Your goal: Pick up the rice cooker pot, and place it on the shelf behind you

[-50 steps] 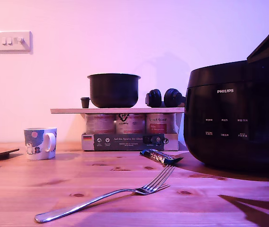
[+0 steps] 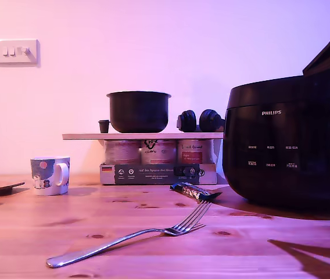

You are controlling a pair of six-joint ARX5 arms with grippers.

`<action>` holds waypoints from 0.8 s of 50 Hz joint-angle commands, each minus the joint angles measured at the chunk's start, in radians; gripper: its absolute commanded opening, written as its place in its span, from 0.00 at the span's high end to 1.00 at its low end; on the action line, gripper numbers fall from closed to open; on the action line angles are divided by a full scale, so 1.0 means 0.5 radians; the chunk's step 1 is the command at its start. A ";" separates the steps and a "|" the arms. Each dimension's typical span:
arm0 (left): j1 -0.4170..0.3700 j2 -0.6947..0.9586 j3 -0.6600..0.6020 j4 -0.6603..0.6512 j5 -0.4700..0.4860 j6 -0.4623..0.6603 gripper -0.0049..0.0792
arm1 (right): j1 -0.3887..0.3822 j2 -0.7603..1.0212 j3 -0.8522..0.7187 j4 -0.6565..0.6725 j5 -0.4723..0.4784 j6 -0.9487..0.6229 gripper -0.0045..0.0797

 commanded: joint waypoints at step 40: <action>0.072 -0.840 -1.615 0.155 -0.081 0.030 0.96 | 0.009 0.005 0.014 0.124 -0.001 -0.013 0.96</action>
